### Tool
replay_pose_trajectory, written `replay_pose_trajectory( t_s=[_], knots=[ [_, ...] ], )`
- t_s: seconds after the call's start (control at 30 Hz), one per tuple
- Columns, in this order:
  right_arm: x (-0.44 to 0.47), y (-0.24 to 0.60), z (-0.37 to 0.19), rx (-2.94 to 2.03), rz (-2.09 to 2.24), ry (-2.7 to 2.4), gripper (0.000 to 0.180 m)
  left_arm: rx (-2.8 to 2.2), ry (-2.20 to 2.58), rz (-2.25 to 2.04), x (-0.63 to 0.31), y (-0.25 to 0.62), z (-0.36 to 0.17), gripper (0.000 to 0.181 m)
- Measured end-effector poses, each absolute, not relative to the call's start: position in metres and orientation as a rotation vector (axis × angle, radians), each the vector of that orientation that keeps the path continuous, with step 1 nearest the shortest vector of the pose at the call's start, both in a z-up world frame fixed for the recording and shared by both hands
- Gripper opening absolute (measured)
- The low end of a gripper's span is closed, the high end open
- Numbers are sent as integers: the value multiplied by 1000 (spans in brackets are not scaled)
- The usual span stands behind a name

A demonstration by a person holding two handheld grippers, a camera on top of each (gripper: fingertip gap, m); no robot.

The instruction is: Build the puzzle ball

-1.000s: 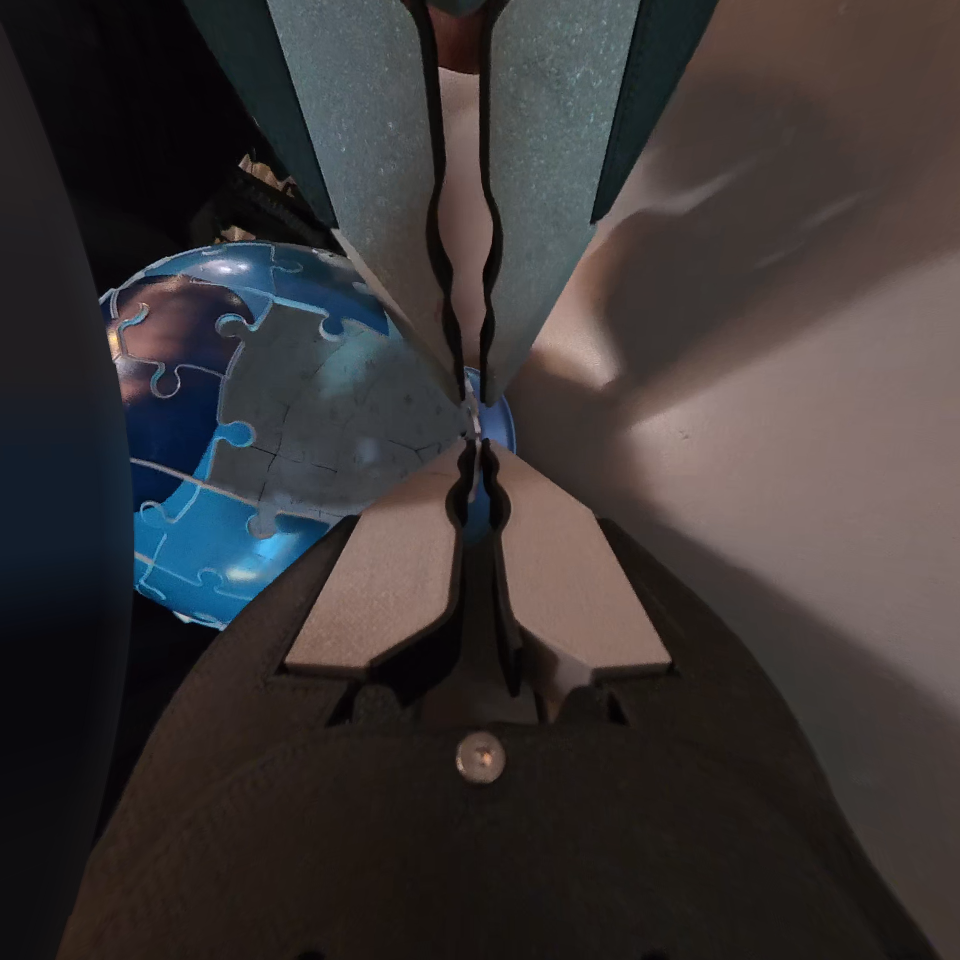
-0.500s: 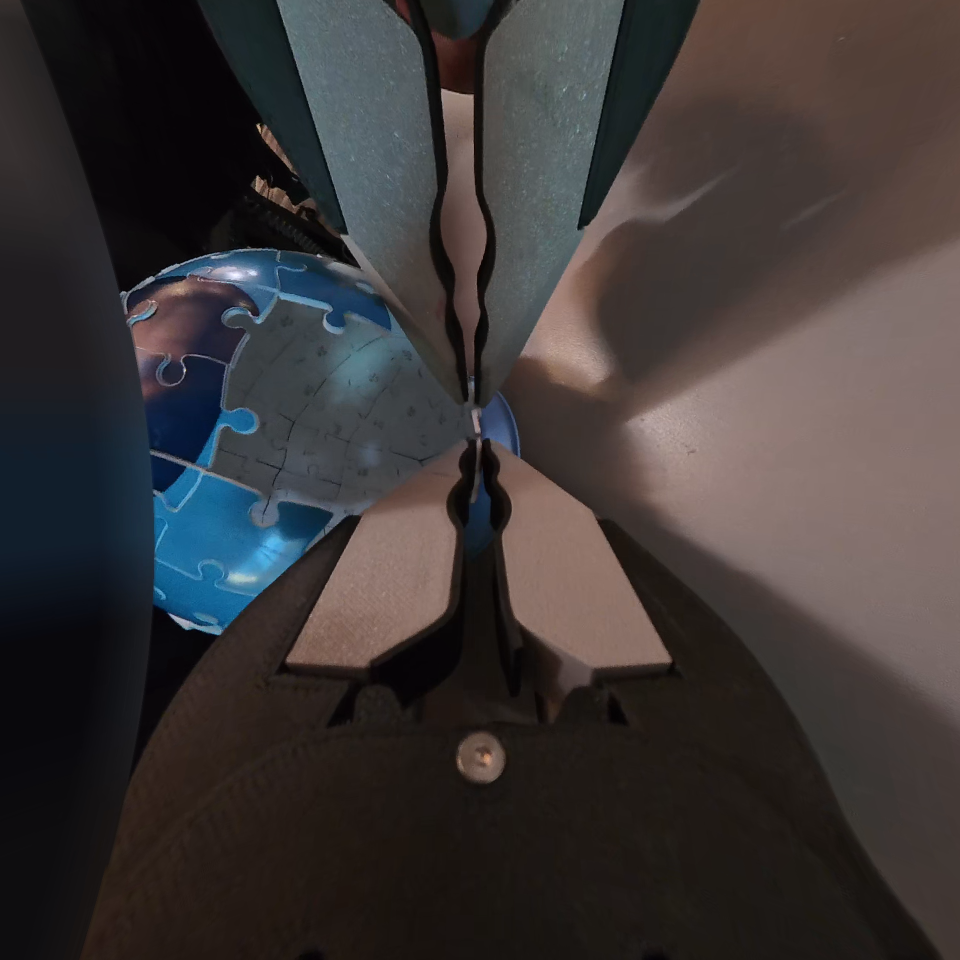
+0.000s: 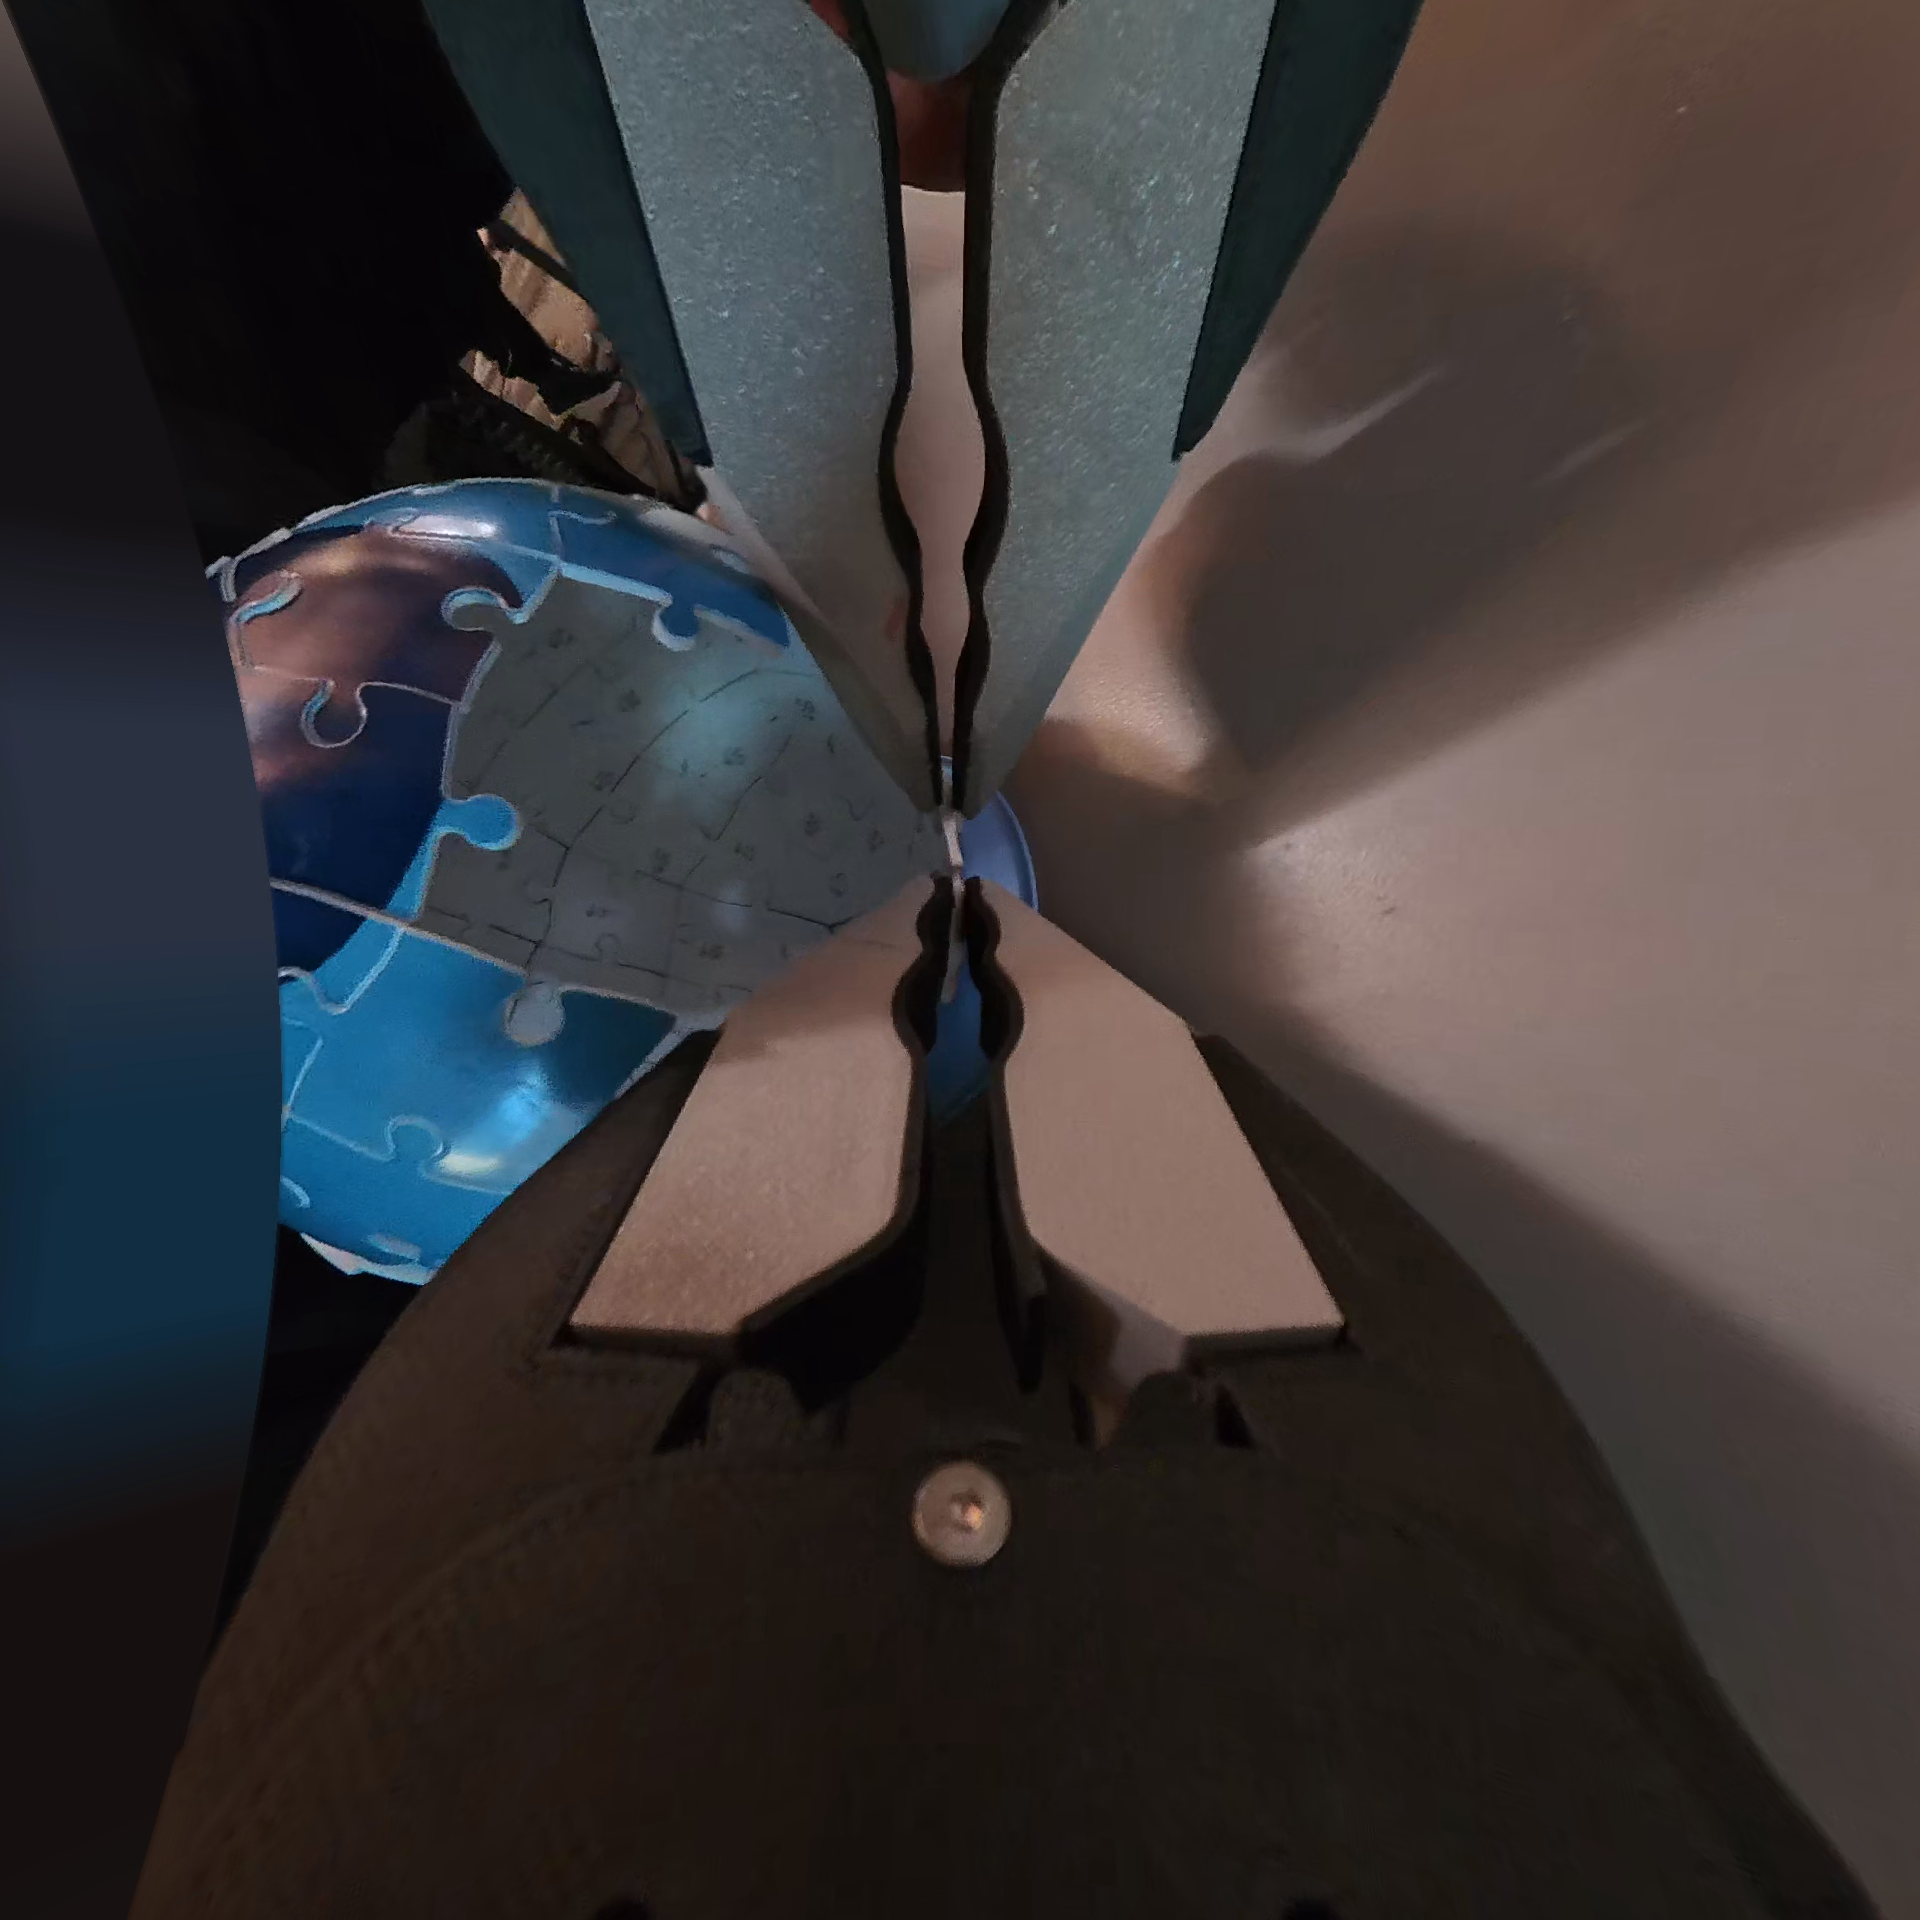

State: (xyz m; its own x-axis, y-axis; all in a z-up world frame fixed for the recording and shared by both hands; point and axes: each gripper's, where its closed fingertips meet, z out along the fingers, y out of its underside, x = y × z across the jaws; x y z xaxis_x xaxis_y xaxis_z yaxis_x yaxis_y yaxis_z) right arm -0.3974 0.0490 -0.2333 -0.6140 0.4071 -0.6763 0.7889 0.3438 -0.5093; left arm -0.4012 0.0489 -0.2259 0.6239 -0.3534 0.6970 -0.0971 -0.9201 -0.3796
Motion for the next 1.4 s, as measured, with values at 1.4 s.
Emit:
replay_pose_trajectory(
  t_s=[1.4],
  knots=[
    [-394,50,-234,1047,-1184,2199,0,-2617,378,-1260,-397,55,-225,2]
  ],
)
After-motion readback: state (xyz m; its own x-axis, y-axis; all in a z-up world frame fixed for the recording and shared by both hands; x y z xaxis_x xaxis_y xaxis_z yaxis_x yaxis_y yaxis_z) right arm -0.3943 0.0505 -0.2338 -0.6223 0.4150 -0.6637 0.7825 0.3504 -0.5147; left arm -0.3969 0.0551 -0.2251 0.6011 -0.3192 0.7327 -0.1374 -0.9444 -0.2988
